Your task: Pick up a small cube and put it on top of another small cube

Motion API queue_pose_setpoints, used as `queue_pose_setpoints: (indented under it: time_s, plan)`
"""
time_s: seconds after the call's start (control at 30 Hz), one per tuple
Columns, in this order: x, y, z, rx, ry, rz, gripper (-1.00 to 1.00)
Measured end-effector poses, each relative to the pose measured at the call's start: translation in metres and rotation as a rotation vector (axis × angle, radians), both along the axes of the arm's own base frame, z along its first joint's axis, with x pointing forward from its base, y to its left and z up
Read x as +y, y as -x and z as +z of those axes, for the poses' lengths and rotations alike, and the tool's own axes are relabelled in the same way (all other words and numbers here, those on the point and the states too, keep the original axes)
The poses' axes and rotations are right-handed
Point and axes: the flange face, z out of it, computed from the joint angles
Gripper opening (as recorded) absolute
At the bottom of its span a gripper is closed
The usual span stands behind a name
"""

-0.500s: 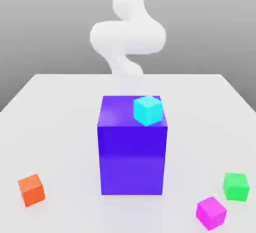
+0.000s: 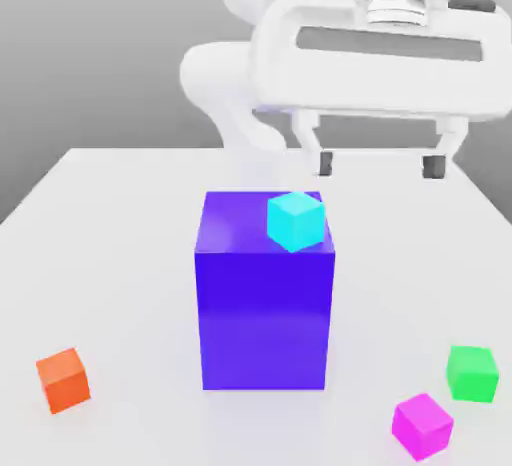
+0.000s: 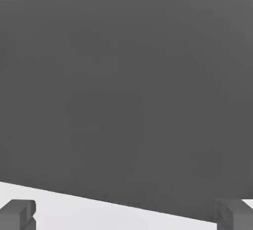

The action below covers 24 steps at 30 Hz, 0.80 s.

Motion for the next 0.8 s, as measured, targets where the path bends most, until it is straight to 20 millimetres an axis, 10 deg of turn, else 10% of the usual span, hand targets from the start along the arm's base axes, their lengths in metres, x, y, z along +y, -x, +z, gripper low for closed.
queue_pose_setpoints:
  time_s: [0.57,0.6,0.8]
  plan:
    - [0.084,0.038,-0.286,0.34,0.013,0.205,0.0]
    - [0.084,0.038,-0.294,0.34,0.013,0.206,-1.0]
    - [0.084,0.039,-0.298,0.34,0.014,0.206,-1.0]
